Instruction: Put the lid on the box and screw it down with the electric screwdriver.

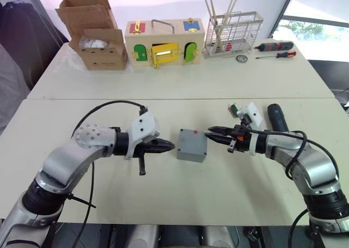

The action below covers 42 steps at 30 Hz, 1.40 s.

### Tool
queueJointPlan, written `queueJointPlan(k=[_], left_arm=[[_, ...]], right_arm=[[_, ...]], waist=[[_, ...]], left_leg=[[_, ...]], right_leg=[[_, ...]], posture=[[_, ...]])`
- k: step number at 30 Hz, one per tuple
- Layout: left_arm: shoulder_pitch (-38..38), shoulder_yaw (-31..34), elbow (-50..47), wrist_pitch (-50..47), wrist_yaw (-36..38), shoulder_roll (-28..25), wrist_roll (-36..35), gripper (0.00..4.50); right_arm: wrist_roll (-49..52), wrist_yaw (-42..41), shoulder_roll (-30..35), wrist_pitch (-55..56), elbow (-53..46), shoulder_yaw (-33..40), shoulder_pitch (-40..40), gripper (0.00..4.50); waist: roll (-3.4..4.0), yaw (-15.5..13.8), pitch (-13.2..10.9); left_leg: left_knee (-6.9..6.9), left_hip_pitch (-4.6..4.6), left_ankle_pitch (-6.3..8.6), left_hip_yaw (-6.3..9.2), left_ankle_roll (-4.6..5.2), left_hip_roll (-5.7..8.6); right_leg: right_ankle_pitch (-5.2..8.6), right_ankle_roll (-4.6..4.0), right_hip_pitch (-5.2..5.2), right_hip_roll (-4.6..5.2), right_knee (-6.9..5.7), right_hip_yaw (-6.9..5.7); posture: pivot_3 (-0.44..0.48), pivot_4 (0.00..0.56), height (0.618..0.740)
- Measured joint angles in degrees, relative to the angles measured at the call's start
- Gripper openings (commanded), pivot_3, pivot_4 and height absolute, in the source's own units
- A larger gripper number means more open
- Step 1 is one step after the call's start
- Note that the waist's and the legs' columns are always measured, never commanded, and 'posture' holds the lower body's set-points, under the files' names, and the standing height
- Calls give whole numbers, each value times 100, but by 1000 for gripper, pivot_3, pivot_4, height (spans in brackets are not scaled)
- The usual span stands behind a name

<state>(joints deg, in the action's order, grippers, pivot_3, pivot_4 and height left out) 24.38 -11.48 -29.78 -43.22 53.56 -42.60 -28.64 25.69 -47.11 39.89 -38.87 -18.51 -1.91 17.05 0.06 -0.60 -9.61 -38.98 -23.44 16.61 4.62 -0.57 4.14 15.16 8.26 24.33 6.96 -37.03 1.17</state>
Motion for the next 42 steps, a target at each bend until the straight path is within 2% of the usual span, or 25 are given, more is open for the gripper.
queueJointPlan(k=[3,5,14,16,19,23,26,28,34,38,42], left_arm=[[2,-2,10,2,-2,14,13,0],[23,-12,33,14,0,57,31,0],[317,-35,195,133,61,484,-1,0],[498,-164,204,222,114,694,-5,0],[551,-275,204,287,148,782,2,0],[616,-414,191,505,267,849,66,0],[681,-596,136,687,345,923,163,0],[690,-686,122,767,353,951,220,0],[664,-797,-154,781,394,840,267,0],[634,-804,-356,752,373,694,315,0],[584,-808,-523,677,307,615,356,0]], right_arm=[[-9,-52,33,-1,1,0,0,3820],[30,-72,132,-59,-2,48,3,4478],[1010,408,441,-1378,85,1438,826,4478],[995,446,972,-1543,440,1632,1189,4478],[771,183,1923,-1642,761,1673,1252,4478],[496,-468,3016,-2043,1420,864,1242,4478],[260,-1023,3764,-2880,2124,-121,1930,4478],[99,-1445,3947,-3196,2519,-658,2340,4478],[-589,-2405,3422,-3497,3827,-2316,3434,4478],[-1125,-2697,2761,-3497,4977,-2958,4197,4478],[-1579,-2960,2321,-3267,5914,-3307,4617,4478]], waist=[[0,-2,0],[0,-10,0],[0,-9,-1],[4,-33,-4],[-1,-7,-2],[8,36,-5],[23,43,-6],[20,43,-7],[20,70,-8],[20,111,-8],[19,98,-8]], left_leg=[[0,0,0,0,0,0],[0,0,0,0,0,0],[0,-1,0,-3,0,0],[-3,-2,0,-8,1,5],[1,-1,7,-4,12,2],[-2,-1,15,-27,26,-1],[-2,0,24,-32,42,-2],[2,0,25,-30,44,-4],[0,-2,18,-34,31,-2],[1,-3,12,-33,20,0],[2,-6,12,-30,19,2]], right_leg=[[0,0,0,0,0,0],[0,0,0,0,1,0],[0,0,-1,1,5,1],[0,0,-2,8,5,2],[0,0,-5,5,8,-4],[0,0,2,8,7,3],[1,-1,3,9,13,8],[1,-1,2,5,20,6],[0,0,3,7,24,9],[0,0,3,8,25,8],[0,0,3,9,30,7]], posture=[[0,150,730],[0,150,730],[0,150,730],[0,150,730],[0,150,730],[0,150,730],[0,150,730],[0,150,730],[0,150,730],[0,150,730],[0,150,730]])
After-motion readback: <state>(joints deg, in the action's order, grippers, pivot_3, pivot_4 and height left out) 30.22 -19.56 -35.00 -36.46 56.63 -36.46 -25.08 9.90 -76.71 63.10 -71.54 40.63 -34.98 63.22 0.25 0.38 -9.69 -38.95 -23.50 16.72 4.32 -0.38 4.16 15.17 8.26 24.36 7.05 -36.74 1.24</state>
